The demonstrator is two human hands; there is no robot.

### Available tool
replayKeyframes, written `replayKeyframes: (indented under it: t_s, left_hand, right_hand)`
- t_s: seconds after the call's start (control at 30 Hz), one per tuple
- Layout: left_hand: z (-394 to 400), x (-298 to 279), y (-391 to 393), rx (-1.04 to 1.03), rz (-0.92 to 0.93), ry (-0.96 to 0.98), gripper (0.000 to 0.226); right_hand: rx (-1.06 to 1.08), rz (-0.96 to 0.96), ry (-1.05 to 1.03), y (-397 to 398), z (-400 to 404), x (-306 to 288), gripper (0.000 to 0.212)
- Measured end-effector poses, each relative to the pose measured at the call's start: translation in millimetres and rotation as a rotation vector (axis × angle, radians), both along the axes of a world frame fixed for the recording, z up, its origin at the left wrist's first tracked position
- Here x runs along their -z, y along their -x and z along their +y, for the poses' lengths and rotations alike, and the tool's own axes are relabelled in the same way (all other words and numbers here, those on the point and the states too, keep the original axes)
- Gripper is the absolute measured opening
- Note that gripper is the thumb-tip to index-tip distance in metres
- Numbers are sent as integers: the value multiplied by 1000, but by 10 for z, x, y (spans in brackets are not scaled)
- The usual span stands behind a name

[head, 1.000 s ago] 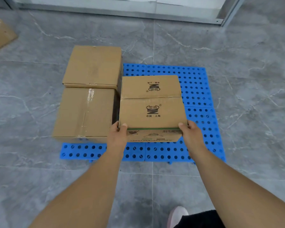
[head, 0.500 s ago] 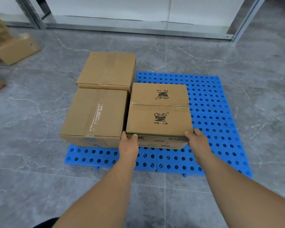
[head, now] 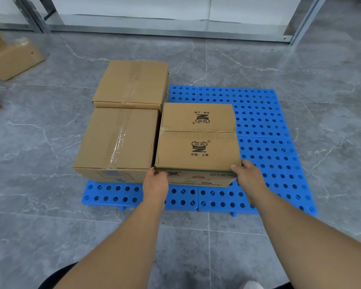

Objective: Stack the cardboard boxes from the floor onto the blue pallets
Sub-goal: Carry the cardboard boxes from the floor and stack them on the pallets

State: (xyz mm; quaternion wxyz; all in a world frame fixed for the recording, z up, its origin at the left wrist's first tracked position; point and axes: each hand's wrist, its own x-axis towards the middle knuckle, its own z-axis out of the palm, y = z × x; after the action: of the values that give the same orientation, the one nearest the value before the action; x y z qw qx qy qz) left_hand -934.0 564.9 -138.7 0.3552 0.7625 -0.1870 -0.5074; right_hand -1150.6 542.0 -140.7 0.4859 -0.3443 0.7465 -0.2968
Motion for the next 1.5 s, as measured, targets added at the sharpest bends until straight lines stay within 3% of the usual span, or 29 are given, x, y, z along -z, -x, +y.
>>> replayKeyframes:
  t_s: [0.07, 0.17, 0.27, 0.33, 0.47, 0.63, 0.97, 1.13, 1.33, 1.5]
  left_hand:
    - [36, -50, 5, -18, -86, -11, 34]
    - [53, -187, -68, 49, -440, 104, 22]
    - [-80, -251, -287, 311, -850, 231, 43]
    - [-226, -242, -430, 541, -954, 96, 58]
    - [-391, -221, -551, 759, -909, -128, 42]
    - [-380, -201, -546, 791, -933, -65, 36]
    - [-406, -295, -562, 796, -878, -140, 45]
    - [-379, -642, -554, 615, -731, -112, 59]
    - [-132, -1403, -478, 561, -624, -84, 60]
    - [99, -2149, -468, 519, -551, -108, 65]
  right_hand:
    - [-8, -3, -2, -7, -11, -43, 35]
    - [-14, 19, 12, 3, -56, -107, 45]
    - [-56, 31, 12, 15, -126, -124, 55]
    - [-93, 20, 7, -5, -167, -120, 57]
    - [-90, -8, 1, -34, -242, -119, 60]
    - [-124, 10, -7, -31, -294, -88, 60]
    - [-140, 71, -92, -47, -373, -161, 63]
    - [-214, 425, -132, -254, -491, -658, 69]
    - [-545, 555, -107, -605, -321, -1462, 59]
    - [-678, 598, -92, -726, -112, -2242, 55]
